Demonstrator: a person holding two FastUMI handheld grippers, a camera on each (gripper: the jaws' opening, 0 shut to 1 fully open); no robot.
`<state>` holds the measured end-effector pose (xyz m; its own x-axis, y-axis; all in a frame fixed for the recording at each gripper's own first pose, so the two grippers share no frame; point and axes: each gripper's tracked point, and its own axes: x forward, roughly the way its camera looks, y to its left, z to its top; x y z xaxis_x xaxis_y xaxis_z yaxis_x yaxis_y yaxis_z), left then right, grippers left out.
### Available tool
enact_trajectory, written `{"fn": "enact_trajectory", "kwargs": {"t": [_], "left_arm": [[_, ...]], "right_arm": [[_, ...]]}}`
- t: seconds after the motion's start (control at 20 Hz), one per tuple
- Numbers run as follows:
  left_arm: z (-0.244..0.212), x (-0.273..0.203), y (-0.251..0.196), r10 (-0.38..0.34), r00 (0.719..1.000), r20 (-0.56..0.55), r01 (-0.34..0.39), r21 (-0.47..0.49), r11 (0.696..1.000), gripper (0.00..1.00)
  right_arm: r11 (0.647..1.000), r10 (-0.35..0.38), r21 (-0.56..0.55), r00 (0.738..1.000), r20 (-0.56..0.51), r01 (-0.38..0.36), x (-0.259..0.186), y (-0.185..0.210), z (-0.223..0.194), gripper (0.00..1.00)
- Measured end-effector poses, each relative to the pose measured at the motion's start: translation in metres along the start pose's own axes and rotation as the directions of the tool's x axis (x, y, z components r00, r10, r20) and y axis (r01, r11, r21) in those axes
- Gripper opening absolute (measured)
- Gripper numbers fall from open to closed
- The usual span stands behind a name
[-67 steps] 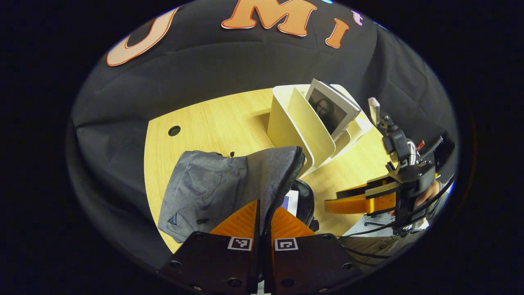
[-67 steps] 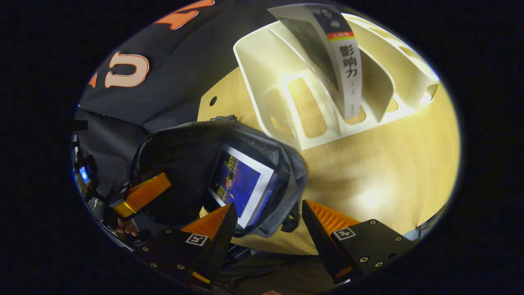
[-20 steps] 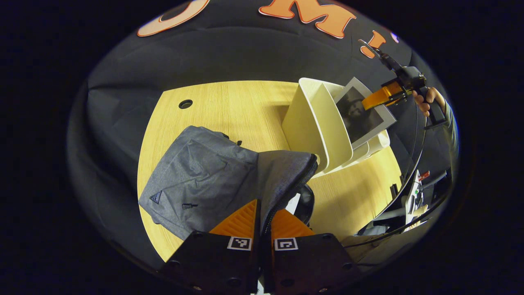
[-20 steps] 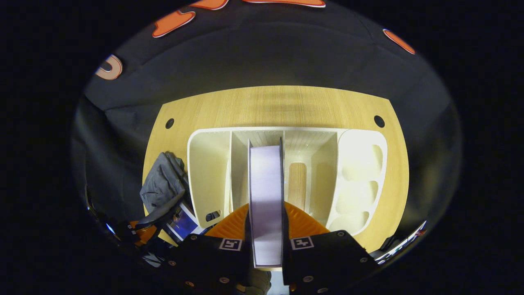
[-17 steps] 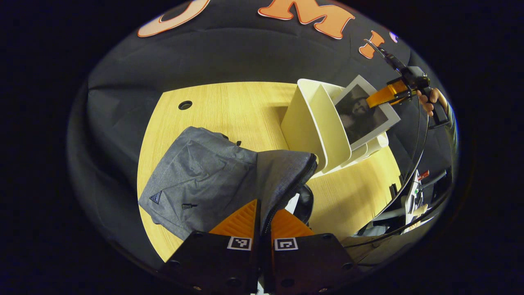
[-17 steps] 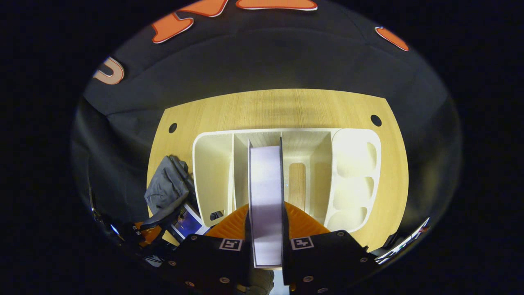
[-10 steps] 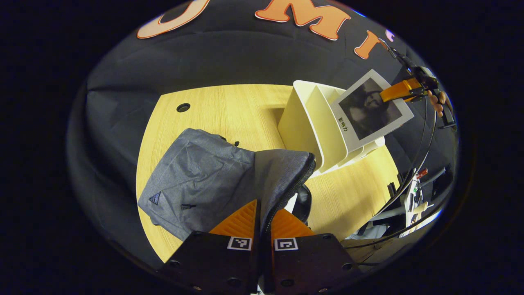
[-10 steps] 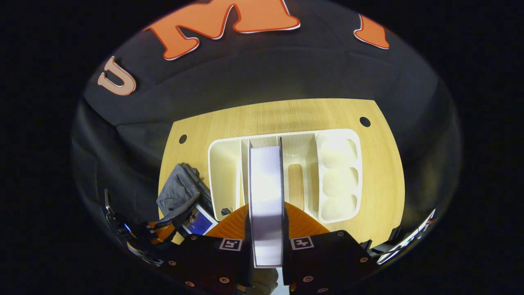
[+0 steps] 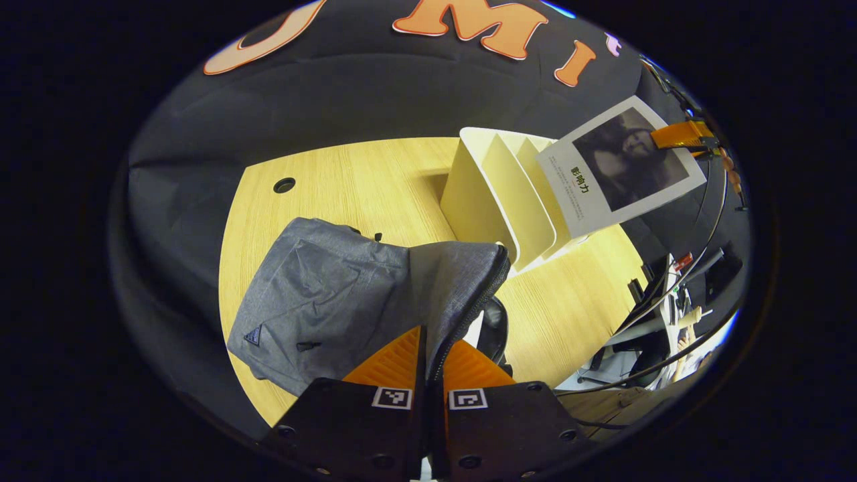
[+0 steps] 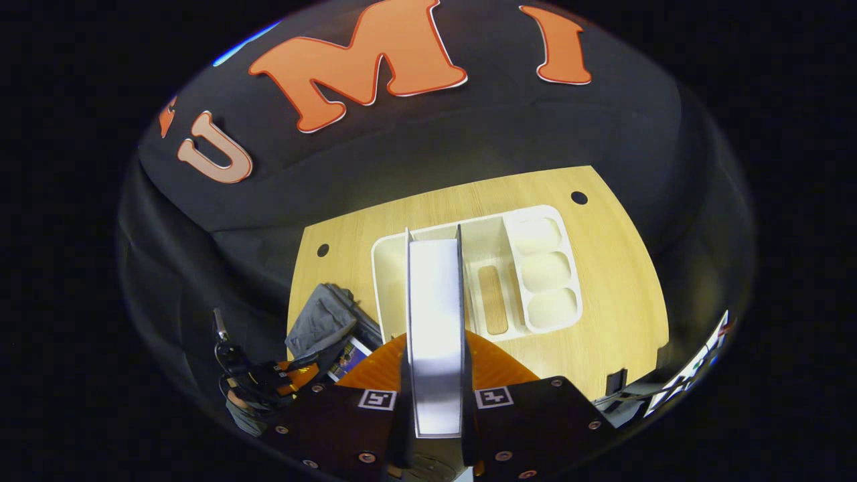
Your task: Open the schoolbag, grab two books from the bookshelf and put them into the schoolbag.
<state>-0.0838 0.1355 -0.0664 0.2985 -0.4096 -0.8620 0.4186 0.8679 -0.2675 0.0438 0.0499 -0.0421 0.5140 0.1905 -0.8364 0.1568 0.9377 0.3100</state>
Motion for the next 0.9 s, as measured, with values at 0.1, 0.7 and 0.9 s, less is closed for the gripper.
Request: {"fn": "enact_trajectory", "kwargs": {"t": [0.1,0.7,0.9], "left_arm": [[0.002,-0.001,0.002,-0.015,1.000,0.001,0.015,0.013,1.000,0.06],[0.022,-0.031,0.030,-0.020,0.999,0.025,0.017,0.127,0.992,0.06],[0.030,-0.039,0.035,-0.008,0.999,0.041,0.002,0.132,0.991,0.06]], "right_arm": [[0.999,0.027,0.026,1.000,0.012,-0.028,-0.007,0.010,-0.012,0.28],[0.974,0.162,0.152,0.984,0.069,-0.170,-0.004,0.073,-0.091,0.28],[0.950,0.217,0.211,0.973,0.080,-0.229,0.012,0.088,-0.120,0.28]]}}
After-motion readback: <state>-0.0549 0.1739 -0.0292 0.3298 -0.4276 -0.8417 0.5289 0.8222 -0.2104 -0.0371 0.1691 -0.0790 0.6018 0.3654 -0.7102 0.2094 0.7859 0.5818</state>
